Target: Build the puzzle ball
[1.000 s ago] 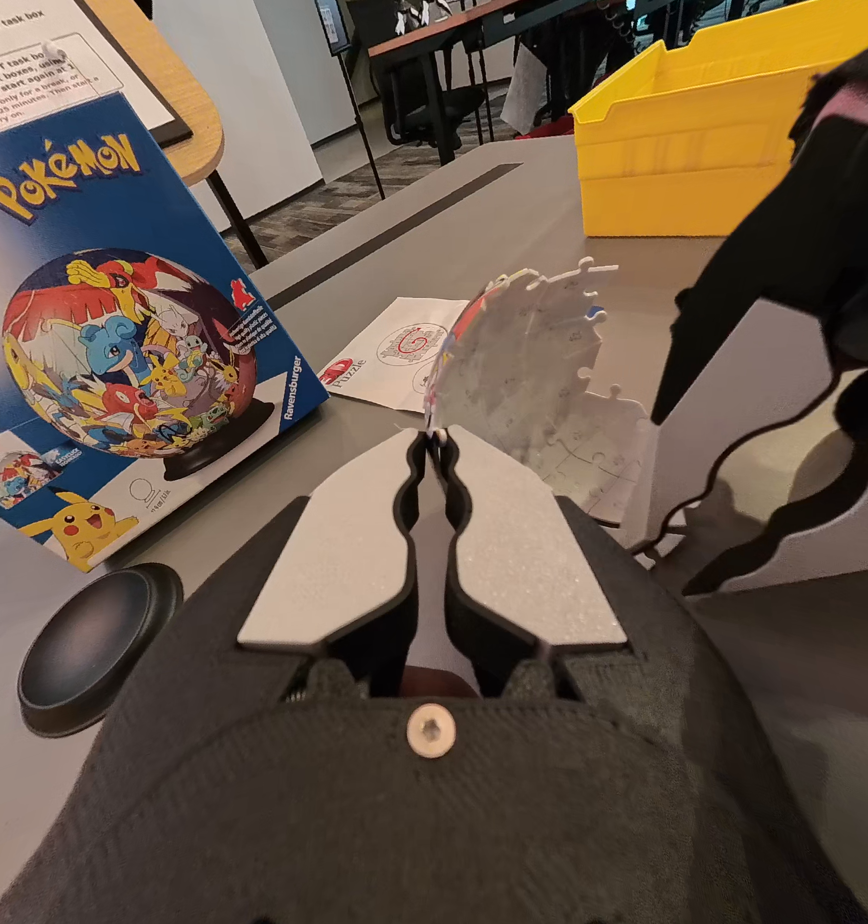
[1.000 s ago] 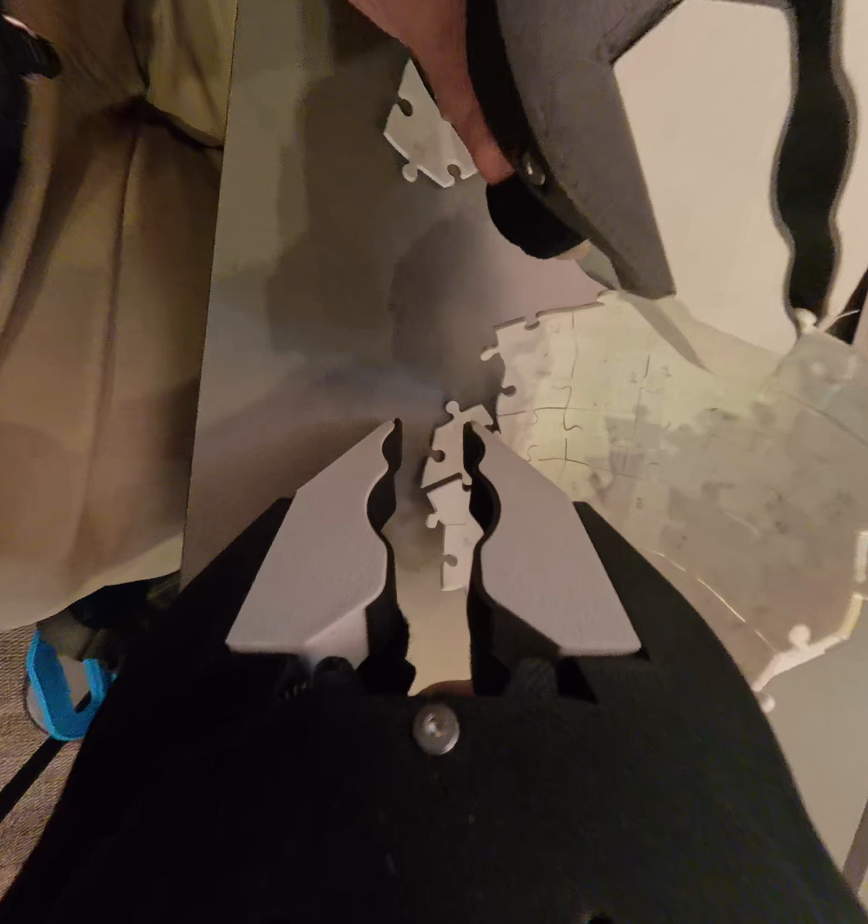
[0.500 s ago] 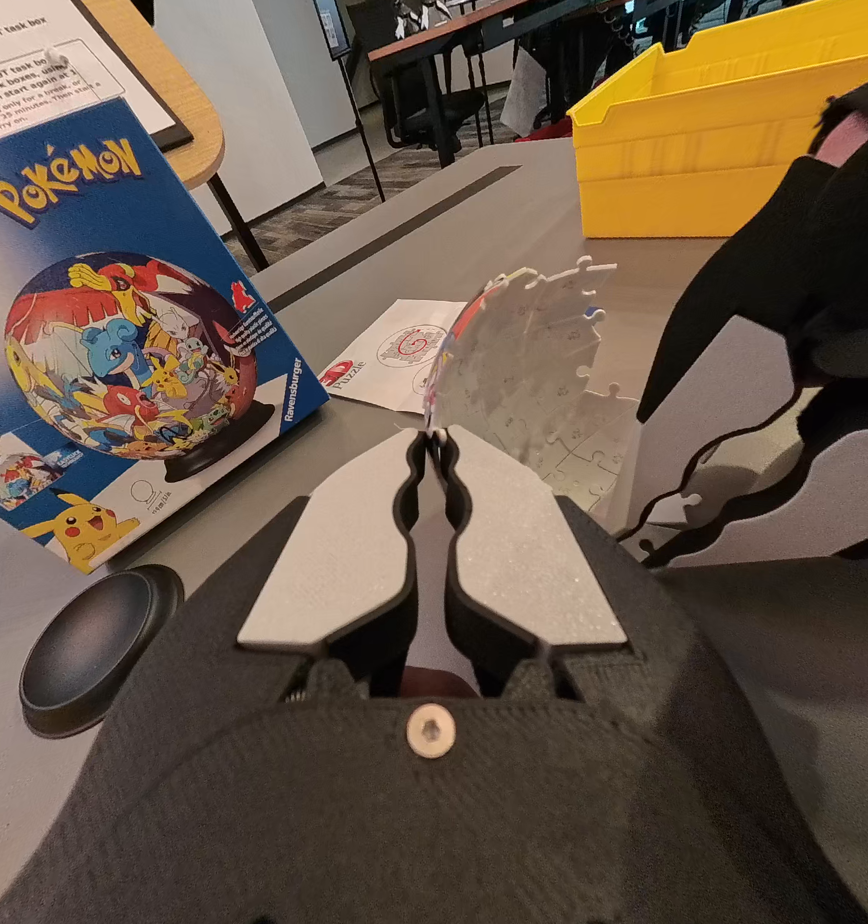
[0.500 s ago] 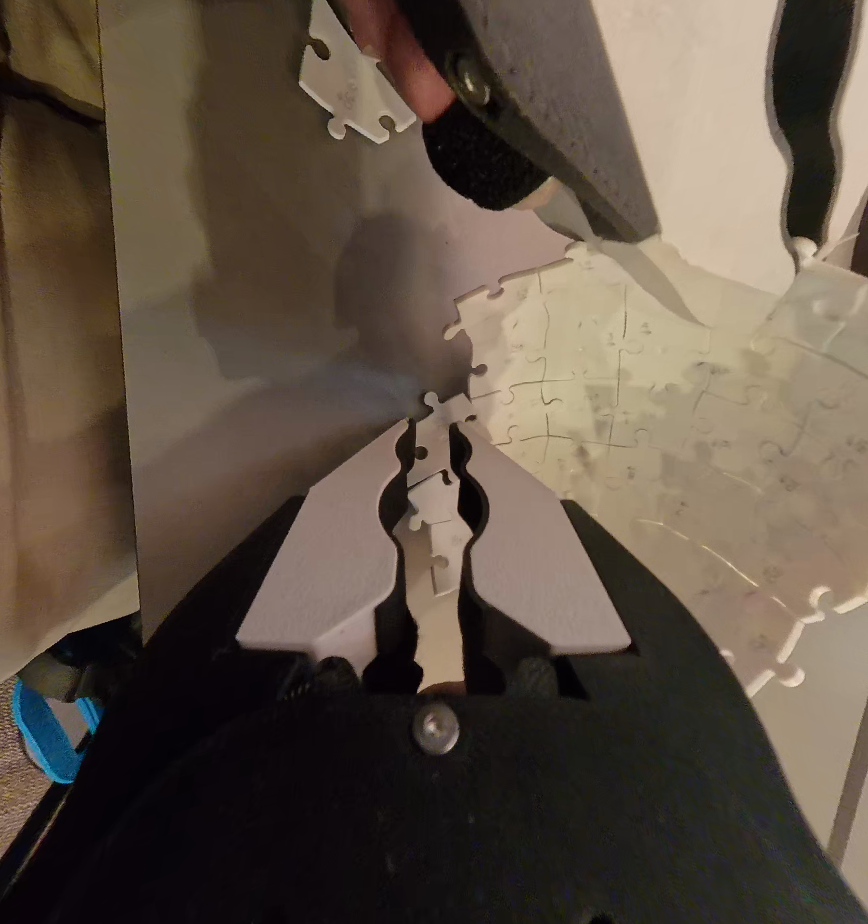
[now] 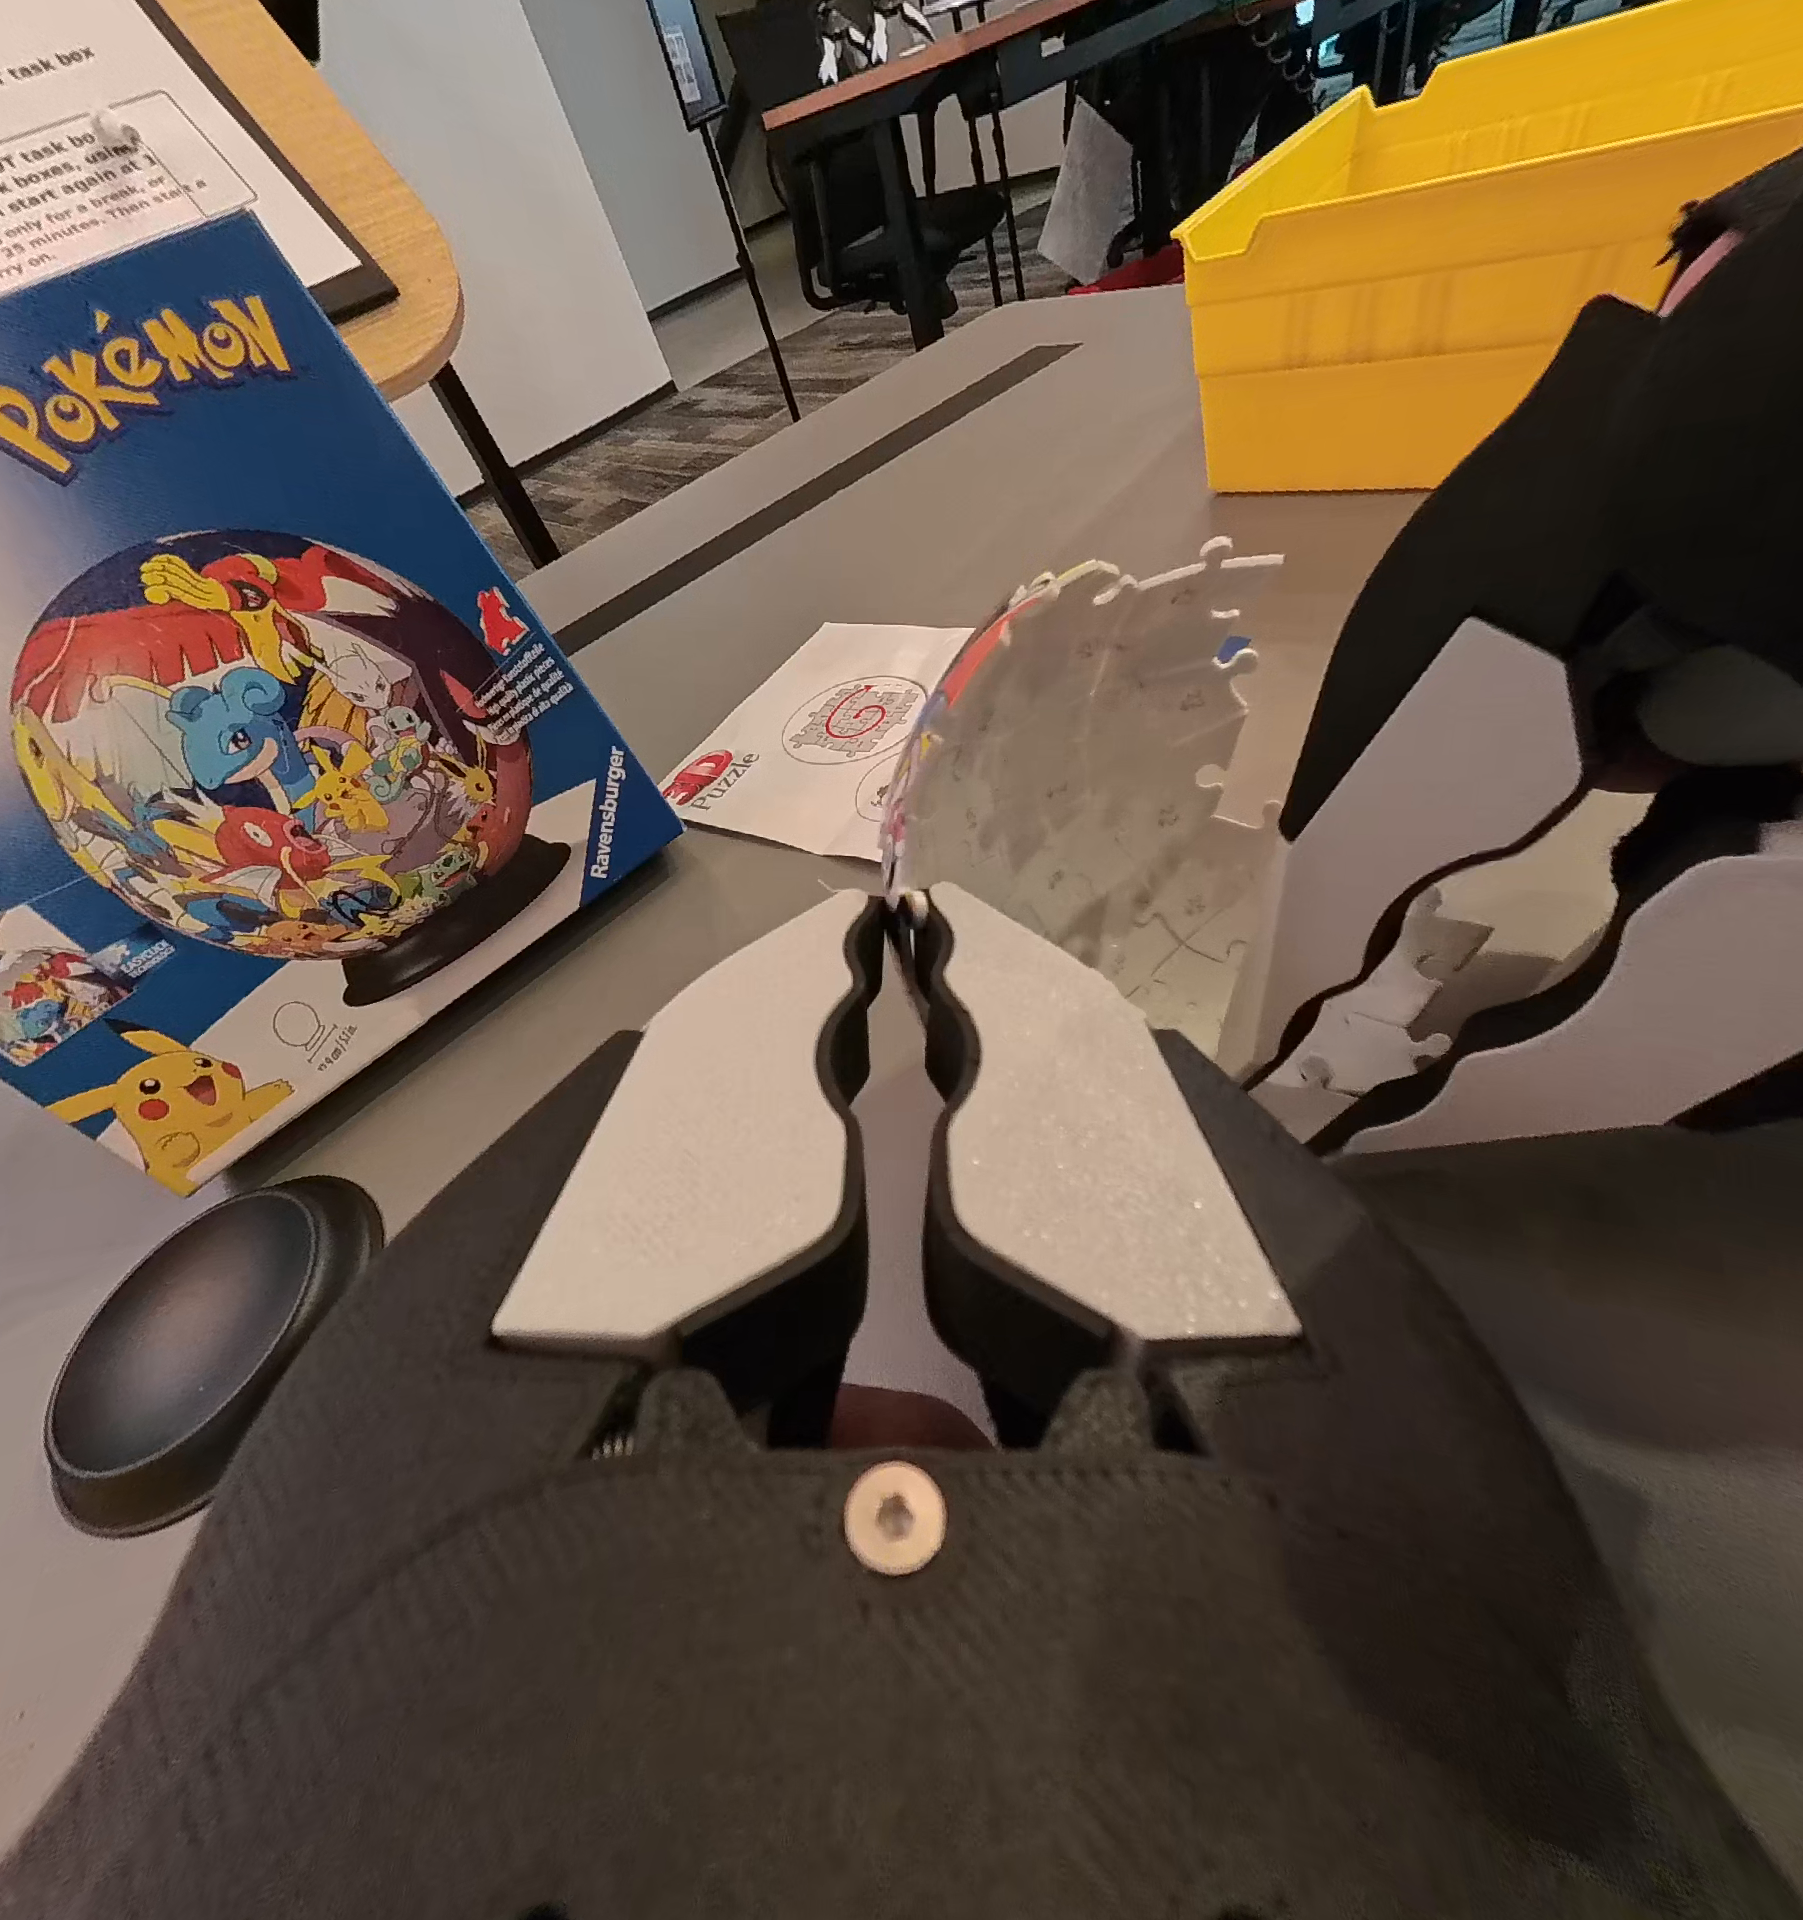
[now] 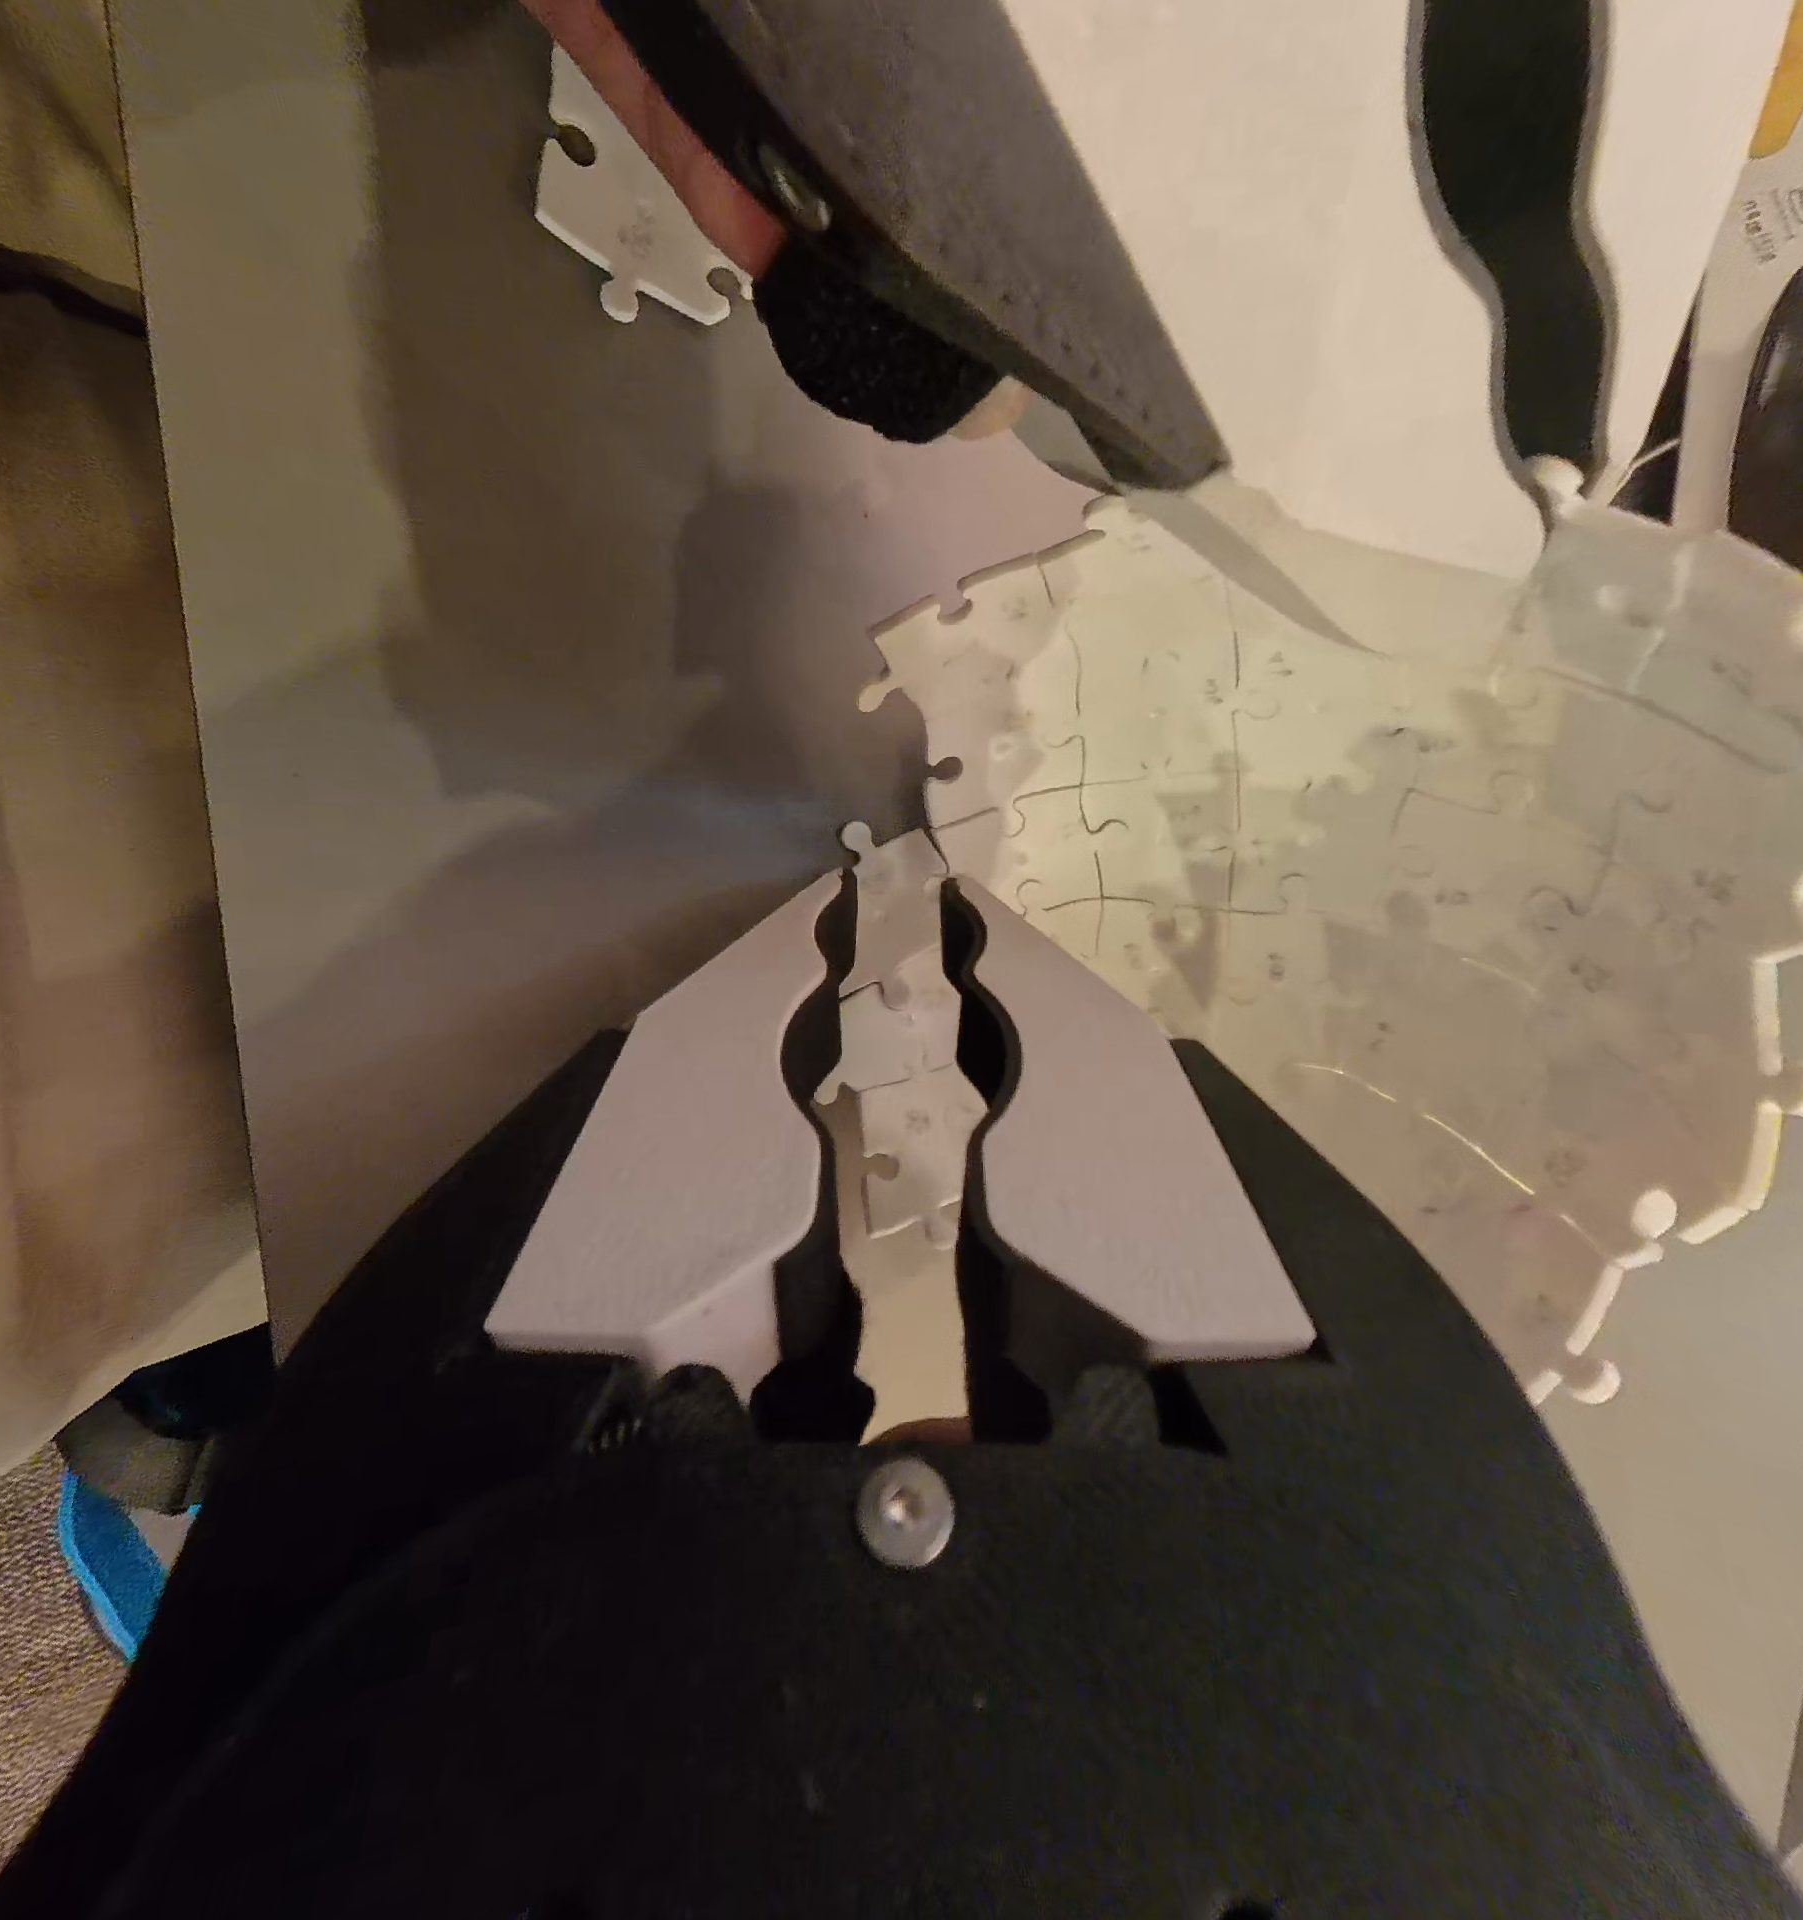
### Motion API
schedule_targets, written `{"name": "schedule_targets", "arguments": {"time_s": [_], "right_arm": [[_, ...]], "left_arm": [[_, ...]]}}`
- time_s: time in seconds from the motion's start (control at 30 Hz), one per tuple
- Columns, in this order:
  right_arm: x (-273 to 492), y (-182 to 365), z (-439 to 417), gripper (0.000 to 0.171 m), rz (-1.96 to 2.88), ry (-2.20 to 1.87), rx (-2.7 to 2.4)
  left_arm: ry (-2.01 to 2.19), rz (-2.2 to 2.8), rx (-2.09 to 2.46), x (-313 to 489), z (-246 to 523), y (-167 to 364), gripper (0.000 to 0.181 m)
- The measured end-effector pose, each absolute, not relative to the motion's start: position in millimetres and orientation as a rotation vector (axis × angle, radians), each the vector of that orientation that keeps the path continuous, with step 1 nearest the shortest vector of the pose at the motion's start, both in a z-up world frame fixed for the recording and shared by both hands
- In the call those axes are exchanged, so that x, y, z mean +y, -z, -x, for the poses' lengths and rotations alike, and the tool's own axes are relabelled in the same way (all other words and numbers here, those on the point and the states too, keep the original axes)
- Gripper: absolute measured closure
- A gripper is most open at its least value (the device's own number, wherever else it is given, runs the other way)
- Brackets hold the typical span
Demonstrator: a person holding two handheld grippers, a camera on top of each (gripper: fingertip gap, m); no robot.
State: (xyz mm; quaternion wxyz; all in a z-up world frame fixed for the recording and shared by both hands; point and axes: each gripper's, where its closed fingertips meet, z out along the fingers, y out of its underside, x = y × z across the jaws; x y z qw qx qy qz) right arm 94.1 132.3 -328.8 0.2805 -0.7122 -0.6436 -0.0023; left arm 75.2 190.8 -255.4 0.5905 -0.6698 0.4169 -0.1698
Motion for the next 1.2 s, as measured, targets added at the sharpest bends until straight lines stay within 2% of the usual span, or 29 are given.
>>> {"name": "schedule_targets", "arguments": {"time_s": [1.2], "right_arm": [[135.1,331.2,-98.5,0.156,2.176,-0.229,-1.508]], "left_arm": [[0.418,1.564,0.963,181.5,-72.9,254.6,0.173]]}}
